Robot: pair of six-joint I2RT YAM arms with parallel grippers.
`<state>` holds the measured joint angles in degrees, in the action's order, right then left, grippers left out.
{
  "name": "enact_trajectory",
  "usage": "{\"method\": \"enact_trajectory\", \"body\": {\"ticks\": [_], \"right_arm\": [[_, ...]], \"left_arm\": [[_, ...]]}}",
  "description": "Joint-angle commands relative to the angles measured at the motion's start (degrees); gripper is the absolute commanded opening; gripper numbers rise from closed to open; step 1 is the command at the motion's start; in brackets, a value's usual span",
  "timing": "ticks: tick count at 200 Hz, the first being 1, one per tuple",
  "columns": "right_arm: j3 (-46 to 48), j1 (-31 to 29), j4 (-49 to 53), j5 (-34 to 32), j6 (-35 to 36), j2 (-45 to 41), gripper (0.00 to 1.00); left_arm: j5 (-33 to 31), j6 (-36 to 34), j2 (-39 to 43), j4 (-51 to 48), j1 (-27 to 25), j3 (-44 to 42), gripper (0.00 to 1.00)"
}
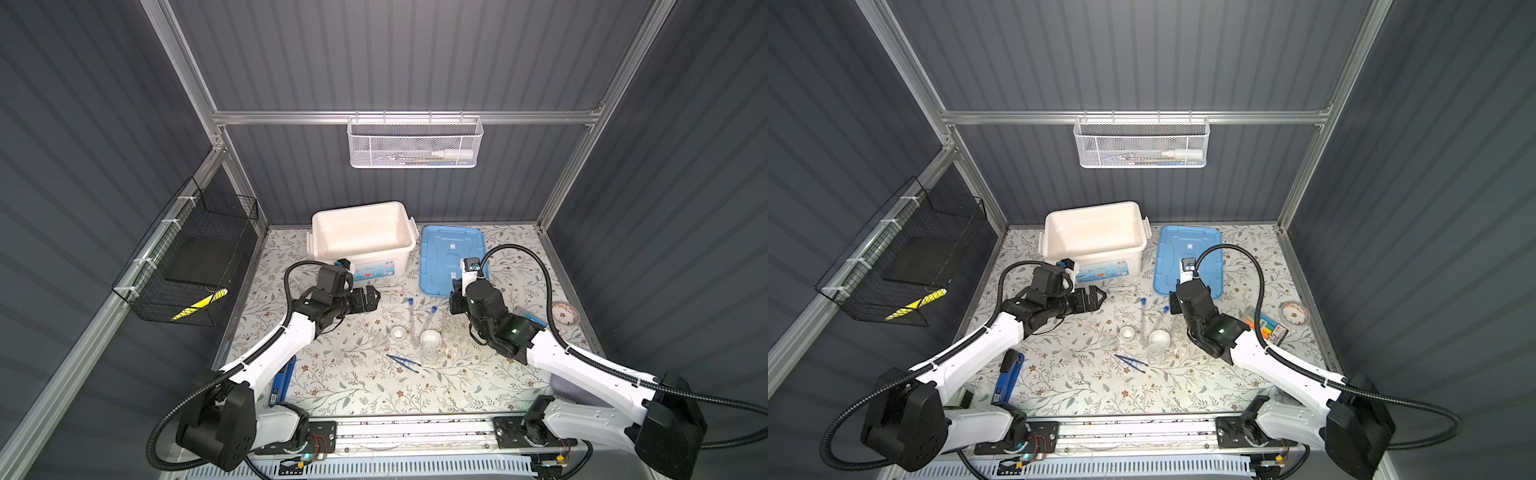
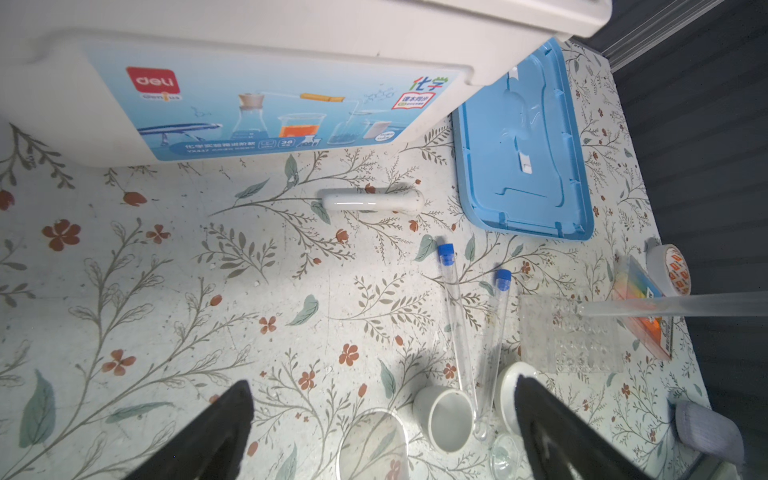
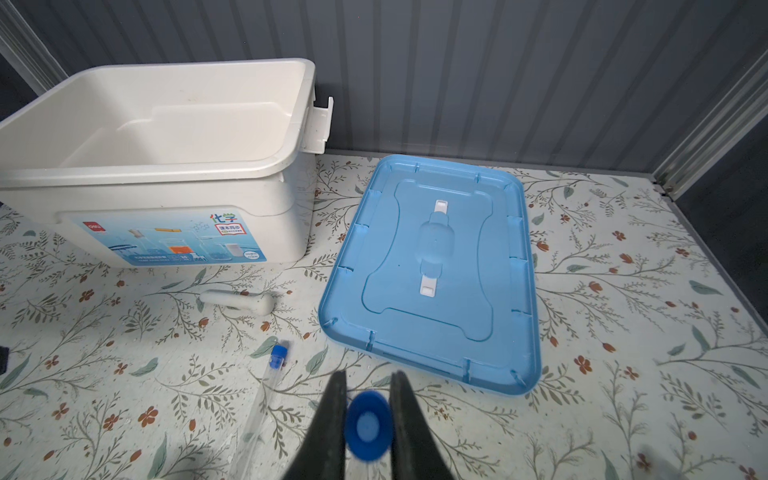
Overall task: Organize the chemistry lab equipment
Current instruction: 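Pull the cap away with the right gripper while the left gripper holds the tube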
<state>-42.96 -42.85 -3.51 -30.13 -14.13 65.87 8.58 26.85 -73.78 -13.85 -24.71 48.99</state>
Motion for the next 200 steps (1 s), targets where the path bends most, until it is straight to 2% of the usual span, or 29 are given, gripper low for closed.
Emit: {"method": "enact_trajectory", "body": {"ticks": [1,58,116,200], "right_arm": [[1.4,-0.2,-4.4,-2.0,1.0,0.6,0.15],[0.7,-0.3,-4.2,0.1,0.3,2.8,0.14],[2.5,-0.4,-2.4,-0.5,-0.2,1.2,0.14],[2.9,-0.4,-3.6,-0.6,-0.3,3.2,0.14]], "left_arm": [[0.8,0.7,0.2,-0.4,-0.1,-1.4,1.00],[0.6,0.8,0.5,-0.8,-0.1,-1.5,1.00],[0.9,1.0,0.4,-0.4,-0.1,-2.2,1.00],[1.8,1.1,-0.2,0.0,-0.1,-1.8,0.99]]}}
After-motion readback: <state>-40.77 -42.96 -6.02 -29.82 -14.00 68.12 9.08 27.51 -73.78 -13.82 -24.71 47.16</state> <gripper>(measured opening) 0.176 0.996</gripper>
